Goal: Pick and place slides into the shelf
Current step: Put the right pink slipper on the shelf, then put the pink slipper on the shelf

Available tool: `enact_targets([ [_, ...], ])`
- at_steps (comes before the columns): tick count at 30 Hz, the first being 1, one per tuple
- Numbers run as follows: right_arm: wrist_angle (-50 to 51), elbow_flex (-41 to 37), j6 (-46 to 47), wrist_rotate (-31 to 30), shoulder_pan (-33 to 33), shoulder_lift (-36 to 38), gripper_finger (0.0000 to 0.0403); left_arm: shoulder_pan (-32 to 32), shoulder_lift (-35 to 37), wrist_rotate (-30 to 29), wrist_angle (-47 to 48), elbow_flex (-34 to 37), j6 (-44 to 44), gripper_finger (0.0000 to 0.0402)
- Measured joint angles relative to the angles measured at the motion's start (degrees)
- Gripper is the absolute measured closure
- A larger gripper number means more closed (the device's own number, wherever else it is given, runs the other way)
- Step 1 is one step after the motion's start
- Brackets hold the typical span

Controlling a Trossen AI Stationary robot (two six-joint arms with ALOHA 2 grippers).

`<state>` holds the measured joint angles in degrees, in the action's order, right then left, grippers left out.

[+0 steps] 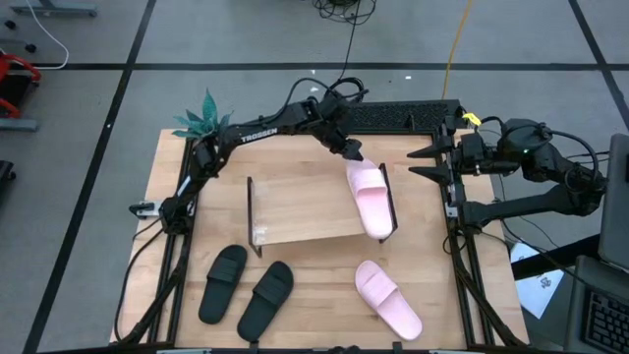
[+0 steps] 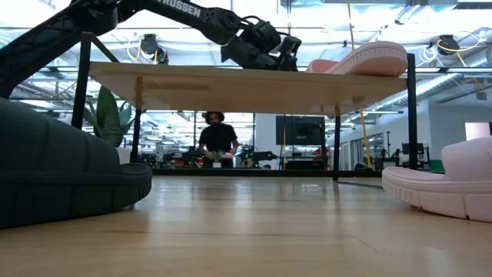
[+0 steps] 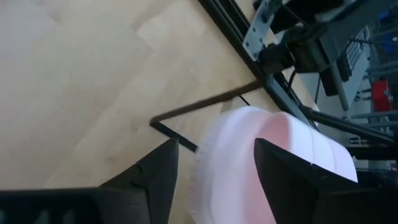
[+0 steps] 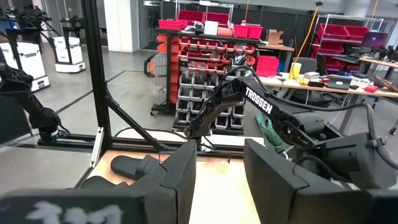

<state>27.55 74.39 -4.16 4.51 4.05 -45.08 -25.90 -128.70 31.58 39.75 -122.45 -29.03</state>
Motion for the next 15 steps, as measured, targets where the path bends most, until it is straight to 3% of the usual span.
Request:
enact_targets([
  [9, 0.15, 0.0, -0.23, 0.02, -0.02, 0.02, 0.0277, -5.21, 3.05, -1.19, 0.43, 0.07, -0.24, 0.0192],
  [15, 7.12, 0.02, -3.68, 1.71, -0.02, -0.02, 0.0277, -5.66, 13.47, -4.74, 2.44, 0.07, 1.09, 0.0192],
])
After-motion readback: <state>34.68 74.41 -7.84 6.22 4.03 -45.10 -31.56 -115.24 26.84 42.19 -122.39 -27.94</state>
